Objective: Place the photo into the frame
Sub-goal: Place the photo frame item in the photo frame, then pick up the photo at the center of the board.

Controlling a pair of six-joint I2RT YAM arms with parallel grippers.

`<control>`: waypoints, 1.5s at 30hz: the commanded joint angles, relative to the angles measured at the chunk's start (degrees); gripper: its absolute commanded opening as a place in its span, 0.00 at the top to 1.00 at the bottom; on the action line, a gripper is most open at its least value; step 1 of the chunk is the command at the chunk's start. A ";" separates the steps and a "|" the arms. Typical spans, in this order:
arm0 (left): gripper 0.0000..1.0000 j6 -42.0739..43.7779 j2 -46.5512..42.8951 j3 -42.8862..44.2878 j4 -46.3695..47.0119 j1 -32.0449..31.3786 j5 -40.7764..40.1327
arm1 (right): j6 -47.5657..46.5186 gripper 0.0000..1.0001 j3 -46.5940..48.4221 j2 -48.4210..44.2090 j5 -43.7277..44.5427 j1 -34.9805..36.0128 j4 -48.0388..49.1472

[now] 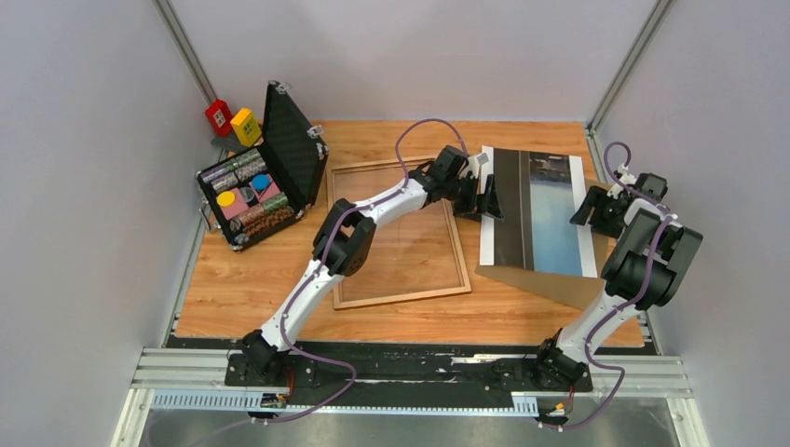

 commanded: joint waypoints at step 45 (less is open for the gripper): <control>0.00 -31.21 -9.09 -22.99 35.19 1.36 13.72 | -1.15 0.38 -5.35 -0.26 -5.65 2.07 -1.36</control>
